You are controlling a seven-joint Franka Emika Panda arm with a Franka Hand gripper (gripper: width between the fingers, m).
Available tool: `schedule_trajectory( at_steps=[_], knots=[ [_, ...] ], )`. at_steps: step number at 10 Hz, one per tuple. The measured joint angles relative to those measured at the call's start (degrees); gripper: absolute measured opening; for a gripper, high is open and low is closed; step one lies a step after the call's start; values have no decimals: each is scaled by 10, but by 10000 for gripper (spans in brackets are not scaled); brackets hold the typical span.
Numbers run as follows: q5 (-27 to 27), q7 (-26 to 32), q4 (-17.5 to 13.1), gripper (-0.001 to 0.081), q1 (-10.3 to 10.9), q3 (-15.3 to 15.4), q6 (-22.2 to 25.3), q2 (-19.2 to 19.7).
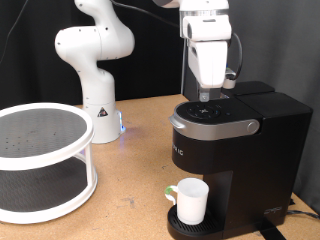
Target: Make a cup of coffee with the keurig machine
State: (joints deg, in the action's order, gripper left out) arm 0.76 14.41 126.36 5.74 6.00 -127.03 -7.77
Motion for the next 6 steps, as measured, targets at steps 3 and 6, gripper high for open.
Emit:
schedule_trajectory(
  at_steps=[3, 6],
  knots=[
    [-5, -7, 4, 5, 0, 0, -2, 8],
    [-24, -29, 1, 0, 0, 1, -2, 28]
  ],
)
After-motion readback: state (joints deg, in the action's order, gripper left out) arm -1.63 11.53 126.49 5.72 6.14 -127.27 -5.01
